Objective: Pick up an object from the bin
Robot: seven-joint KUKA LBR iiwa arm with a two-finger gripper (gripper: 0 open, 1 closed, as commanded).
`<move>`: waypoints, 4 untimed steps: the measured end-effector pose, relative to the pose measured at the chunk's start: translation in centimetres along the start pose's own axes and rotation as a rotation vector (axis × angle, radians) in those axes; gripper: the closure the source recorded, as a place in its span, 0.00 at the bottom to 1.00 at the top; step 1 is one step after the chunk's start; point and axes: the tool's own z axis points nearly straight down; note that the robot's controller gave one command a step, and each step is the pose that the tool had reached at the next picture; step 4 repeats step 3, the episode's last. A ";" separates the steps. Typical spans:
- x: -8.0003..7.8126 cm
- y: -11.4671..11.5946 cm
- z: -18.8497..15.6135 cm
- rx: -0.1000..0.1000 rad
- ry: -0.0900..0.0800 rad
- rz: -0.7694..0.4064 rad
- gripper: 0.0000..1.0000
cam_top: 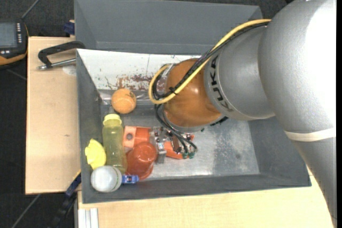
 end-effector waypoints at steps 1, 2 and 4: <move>0.1 0.0 -0.6 0.000 0.003 0.000 1.00; 0.0 0.0 -2.6 0.000 -0.002 0.001 1.00; 0.0 0.0 -3.9 -0.001 -0.004 0.001 1.00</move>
Offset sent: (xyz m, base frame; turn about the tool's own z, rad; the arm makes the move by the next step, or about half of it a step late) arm 0.0000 0.0000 0.0442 0.0000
